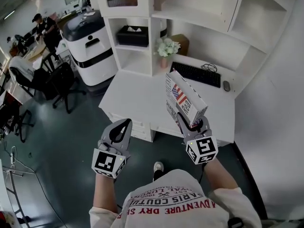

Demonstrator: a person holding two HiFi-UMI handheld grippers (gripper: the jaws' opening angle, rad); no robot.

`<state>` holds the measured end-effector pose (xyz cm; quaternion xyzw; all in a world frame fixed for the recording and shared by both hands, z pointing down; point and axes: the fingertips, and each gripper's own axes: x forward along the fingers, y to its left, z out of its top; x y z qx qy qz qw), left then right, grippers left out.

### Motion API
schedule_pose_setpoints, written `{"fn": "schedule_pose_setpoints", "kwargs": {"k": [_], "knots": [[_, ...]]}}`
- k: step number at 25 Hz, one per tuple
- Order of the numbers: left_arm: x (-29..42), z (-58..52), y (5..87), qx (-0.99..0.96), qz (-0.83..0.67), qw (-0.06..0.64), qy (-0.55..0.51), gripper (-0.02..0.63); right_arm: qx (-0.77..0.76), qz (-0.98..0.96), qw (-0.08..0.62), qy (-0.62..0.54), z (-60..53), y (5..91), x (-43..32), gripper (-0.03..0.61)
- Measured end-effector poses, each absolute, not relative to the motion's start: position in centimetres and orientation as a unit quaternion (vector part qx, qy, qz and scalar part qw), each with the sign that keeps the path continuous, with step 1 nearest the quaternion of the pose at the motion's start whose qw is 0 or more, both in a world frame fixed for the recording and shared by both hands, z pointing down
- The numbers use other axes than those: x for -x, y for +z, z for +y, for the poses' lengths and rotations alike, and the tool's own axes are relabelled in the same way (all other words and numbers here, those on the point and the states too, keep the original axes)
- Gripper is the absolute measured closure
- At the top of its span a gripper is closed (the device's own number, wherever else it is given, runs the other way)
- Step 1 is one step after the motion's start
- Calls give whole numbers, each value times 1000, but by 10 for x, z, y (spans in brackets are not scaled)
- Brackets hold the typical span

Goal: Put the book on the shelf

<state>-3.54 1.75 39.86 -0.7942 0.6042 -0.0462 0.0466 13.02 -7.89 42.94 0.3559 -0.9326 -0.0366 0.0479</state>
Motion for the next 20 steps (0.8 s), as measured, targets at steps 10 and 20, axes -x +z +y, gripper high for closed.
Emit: {"fn": "schedule_pose_setpoints", "kwargs": {"k": [10, 20], "knots": [[56, -99, 380, 811, 581, 62, -38, 609, -385, -921, 35, -49, -196, 402, -114, 419], [64, -186, 352, 853, 514, 90, -16, 609, -432, -899, 33, -66, -247, 372, -96, 419]]}}
